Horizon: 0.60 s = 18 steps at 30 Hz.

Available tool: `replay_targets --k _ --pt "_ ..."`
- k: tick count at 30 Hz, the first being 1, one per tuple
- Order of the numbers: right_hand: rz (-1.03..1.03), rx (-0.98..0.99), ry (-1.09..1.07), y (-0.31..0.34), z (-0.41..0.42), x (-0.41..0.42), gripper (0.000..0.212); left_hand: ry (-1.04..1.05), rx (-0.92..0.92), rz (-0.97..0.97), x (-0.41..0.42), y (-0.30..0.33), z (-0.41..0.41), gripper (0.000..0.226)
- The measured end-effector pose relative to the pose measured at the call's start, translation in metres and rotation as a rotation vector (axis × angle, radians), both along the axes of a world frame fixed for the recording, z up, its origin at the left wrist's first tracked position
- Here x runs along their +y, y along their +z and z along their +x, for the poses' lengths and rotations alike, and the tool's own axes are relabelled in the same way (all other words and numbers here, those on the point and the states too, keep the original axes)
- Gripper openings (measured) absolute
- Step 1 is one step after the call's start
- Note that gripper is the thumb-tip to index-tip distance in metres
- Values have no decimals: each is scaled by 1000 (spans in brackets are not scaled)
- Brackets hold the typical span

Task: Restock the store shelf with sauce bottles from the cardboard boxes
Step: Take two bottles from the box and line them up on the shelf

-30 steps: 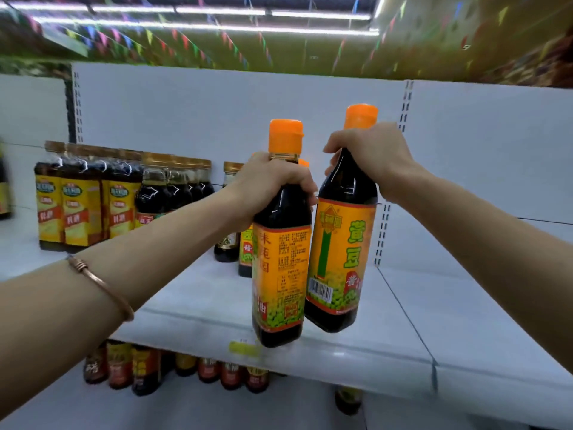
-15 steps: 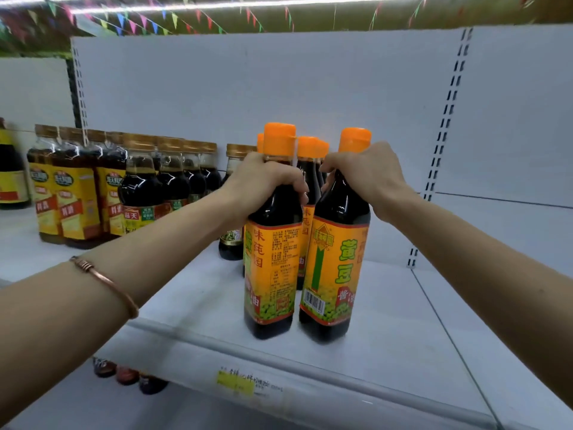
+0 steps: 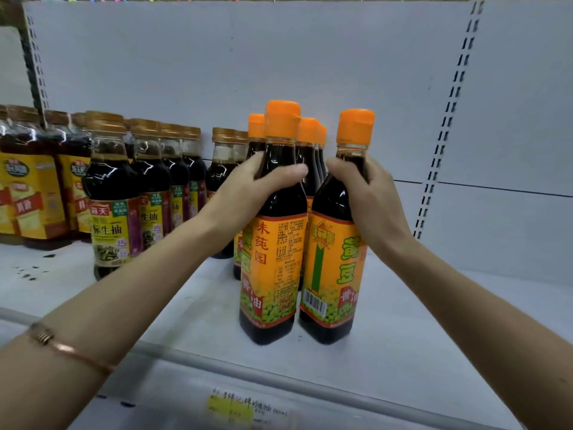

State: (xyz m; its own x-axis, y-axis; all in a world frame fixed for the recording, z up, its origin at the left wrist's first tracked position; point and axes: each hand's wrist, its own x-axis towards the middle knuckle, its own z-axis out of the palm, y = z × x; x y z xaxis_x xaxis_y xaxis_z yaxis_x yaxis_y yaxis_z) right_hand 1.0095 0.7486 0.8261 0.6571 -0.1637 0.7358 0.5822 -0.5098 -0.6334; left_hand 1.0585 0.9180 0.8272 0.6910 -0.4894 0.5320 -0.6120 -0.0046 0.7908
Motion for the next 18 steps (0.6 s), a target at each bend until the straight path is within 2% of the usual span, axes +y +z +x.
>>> replay_targets --k 2,3,5,8,10,11,13,15,18 --pt "-14 26 19 -12 -2 -5 21 -39 129 61 11 -24 1 76" --pt "-16 47 30 -15 -4 -8 25 -40 169 121 16 -37 0 82" --pt "-24 99 80 -15 -9 -11 32 -53 198 254 26 -62 -4 75" --pt "-69 230 200 -9 -16 -18 44 -94 231 342 34 -87 -8 87" --pt "-133 349 325 -5 -22 -26 50 -99 211 289 37 -93 -11 82" --pt "-175 408 380 -4 -26 -30 59 -76 200 265 38 -94 -12 80" --pt "-223 511 437 -5 -32 -38 92 -7 141 243 39 -95 -16 83" --pt "-211 583 425 -9 -36 -42 116 53 113 225 44 -97 -16 86" --pt "-193 610 363 -12 -37 -39 123 114 111 210 54 -98 -11 86"
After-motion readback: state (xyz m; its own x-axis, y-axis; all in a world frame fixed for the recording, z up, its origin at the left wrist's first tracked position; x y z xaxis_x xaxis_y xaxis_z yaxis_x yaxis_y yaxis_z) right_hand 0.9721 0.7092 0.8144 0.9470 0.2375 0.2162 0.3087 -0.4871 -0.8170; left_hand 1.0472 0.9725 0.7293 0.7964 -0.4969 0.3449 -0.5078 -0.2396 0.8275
